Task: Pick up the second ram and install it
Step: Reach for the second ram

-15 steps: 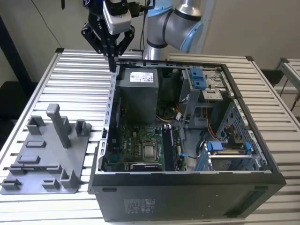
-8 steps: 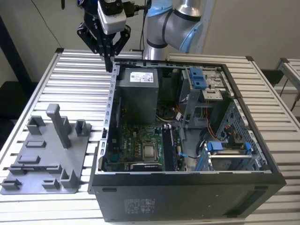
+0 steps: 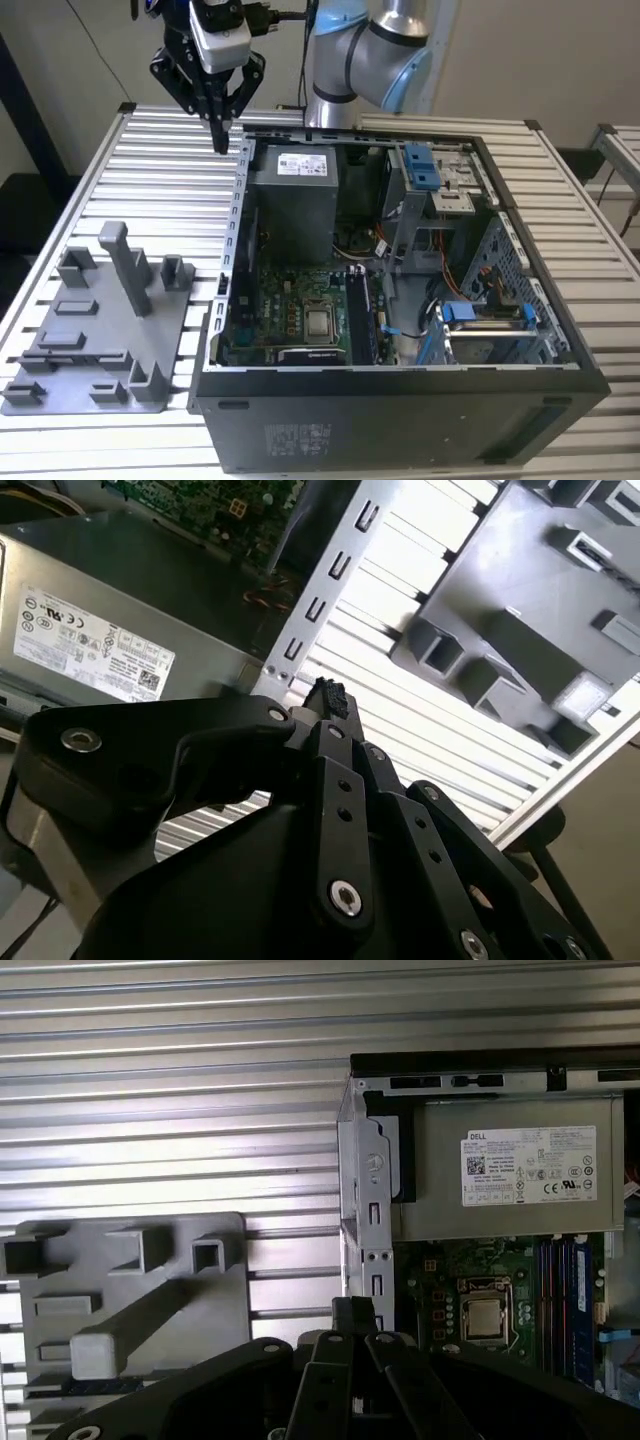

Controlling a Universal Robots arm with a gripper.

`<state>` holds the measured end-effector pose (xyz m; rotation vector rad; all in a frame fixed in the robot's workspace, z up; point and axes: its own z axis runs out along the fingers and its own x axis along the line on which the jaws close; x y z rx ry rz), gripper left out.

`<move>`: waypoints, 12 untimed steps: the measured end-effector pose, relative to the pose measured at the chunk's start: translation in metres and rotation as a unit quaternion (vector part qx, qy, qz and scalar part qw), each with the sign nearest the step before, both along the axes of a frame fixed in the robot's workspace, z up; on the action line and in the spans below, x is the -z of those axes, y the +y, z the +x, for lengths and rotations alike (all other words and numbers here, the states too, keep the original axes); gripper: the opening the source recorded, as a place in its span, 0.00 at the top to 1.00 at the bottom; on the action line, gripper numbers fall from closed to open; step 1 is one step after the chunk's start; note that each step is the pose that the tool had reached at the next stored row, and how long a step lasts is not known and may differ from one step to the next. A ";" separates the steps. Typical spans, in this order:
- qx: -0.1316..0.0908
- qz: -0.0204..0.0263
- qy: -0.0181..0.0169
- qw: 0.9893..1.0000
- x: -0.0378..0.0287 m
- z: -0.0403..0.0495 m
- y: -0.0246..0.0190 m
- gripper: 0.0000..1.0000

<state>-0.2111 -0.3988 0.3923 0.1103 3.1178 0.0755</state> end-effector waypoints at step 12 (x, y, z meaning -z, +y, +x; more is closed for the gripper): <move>0.000 0.000 0.000 1.000 0.0000 -0.0369 0.0000 0.89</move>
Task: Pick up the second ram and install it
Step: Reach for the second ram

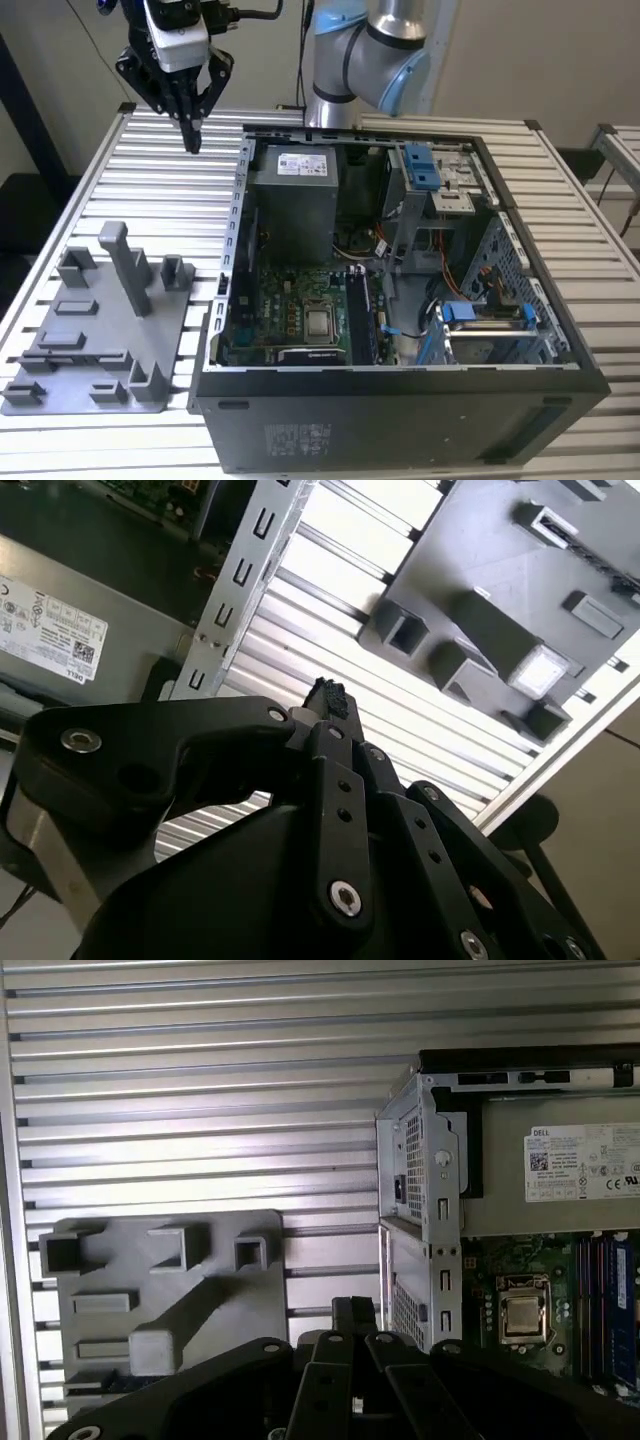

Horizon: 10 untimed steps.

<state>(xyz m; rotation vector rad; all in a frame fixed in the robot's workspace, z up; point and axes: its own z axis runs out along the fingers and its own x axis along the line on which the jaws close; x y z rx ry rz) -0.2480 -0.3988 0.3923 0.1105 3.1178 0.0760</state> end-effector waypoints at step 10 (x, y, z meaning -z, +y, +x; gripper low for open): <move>0.000 0.001 0.000 1.000 0.0000 -0.0319 0.0000 0.89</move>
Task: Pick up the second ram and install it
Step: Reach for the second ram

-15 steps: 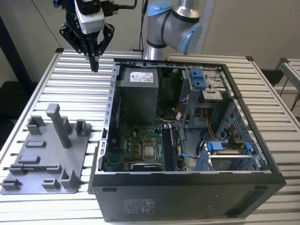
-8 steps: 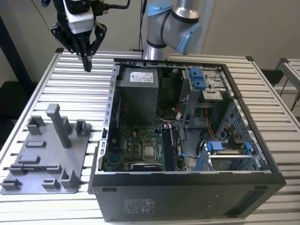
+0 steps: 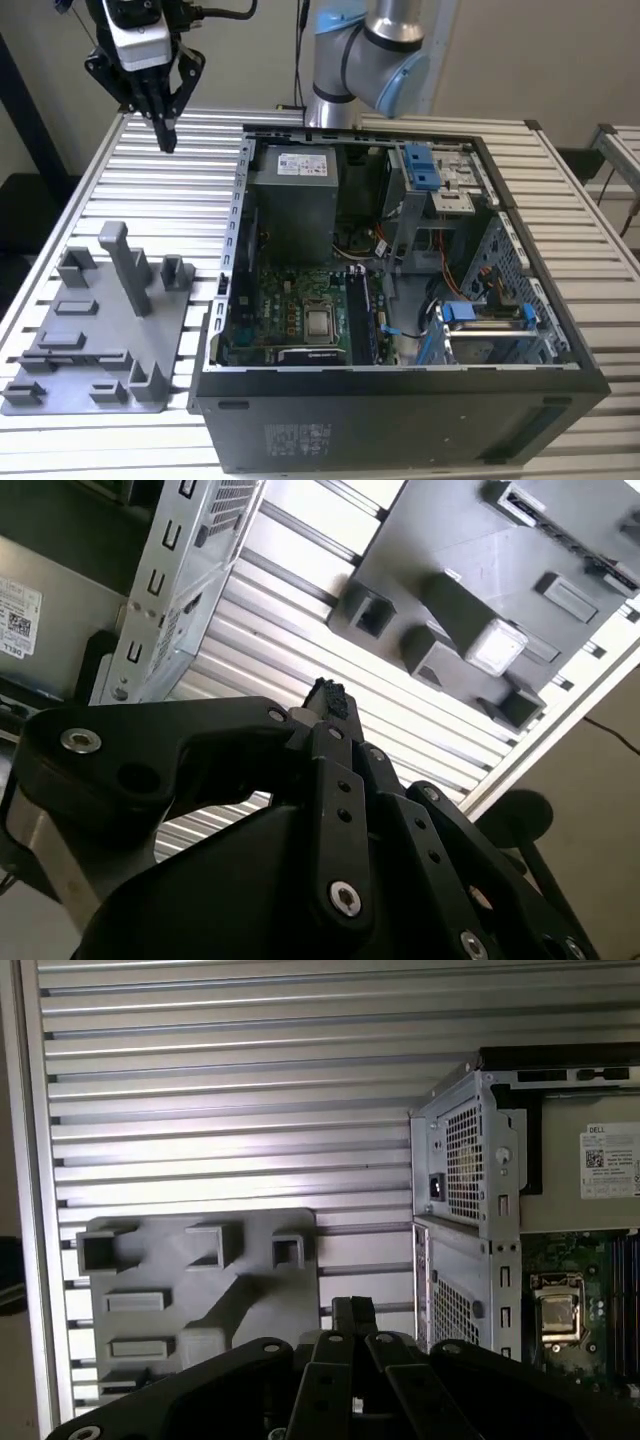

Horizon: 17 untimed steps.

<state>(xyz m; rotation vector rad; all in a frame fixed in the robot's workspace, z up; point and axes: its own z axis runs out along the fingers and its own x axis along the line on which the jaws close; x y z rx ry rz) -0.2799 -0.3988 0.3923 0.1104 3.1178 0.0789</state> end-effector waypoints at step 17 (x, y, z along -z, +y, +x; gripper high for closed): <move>0.000 0.001 0.000 1.000 0.0000 -0.0598 0.0000 0.89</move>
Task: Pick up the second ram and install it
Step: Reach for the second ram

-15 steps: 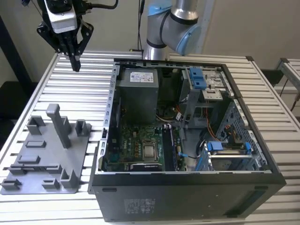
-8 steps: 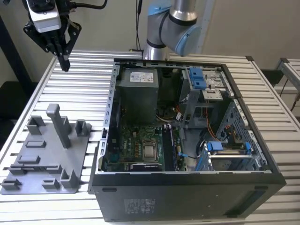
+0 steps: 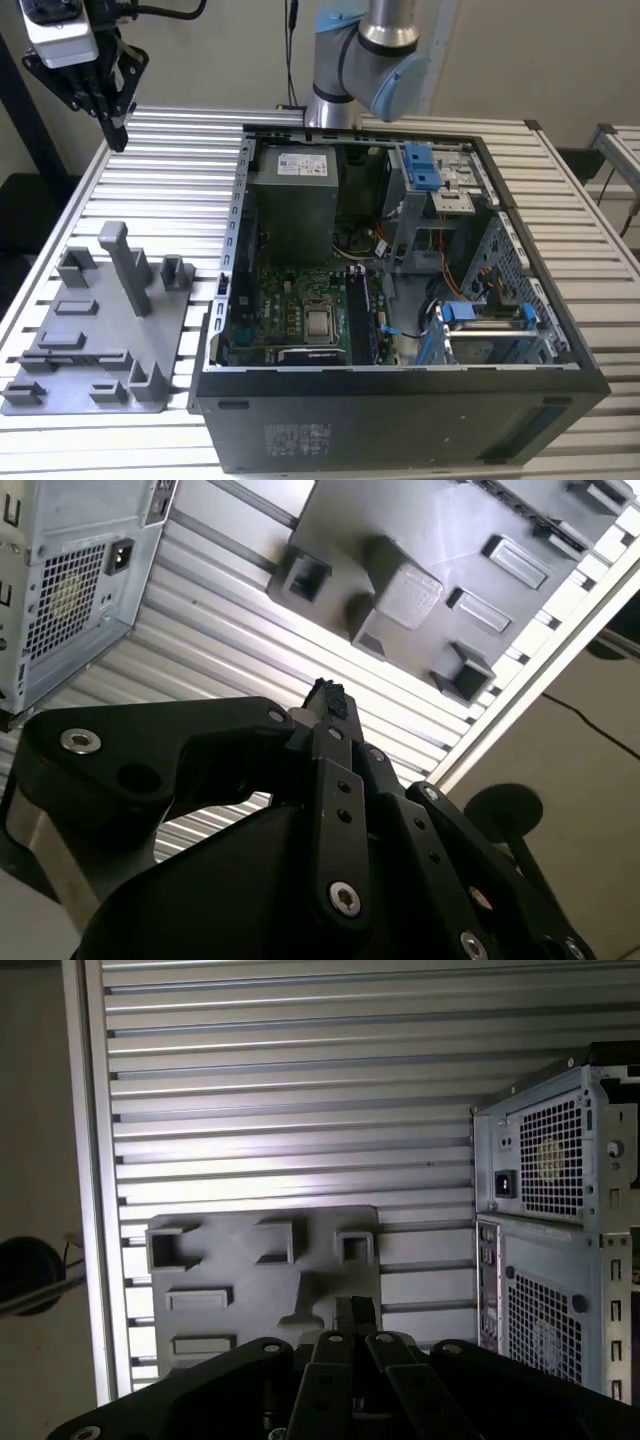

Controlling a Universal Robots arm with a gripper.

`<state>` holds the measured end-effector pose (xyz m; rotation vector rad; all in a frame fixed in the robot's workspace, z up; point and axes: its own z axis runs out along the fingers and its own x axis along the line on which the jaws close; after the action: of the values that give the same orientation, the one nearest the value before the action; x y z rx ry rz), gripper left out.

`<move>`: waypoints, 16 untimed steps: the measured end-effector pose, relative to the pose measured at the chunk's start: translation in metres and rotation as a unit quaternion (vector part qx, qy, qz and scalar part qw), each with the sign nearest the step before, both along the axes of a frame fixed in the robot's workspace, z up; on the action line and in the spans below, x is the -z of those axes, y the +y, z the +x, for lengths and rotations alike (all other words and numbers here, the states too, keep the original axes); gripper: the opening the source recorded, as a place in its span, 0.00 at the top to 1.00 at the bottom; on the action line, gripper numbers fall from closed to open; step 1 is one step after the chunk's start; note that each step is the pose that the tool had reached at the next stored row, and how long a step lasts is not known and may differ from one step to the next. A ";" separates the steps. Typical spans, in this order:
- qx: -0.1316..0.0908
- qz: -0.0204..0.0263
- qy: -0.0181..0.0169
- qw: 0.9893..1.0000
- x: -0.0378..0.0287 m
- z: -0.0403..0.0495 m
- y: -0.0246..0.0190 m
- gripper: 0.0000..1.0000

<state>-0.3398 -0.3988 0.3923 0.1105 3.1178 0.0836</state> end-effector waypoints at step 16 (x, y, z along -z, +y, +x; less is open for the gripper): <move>0.000 0.000 0.000 1.000 0.0001 -0.0500 0.0000 0.89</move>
<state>-0.3897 -0.3988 0.3923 0.1105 3.1177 0.0849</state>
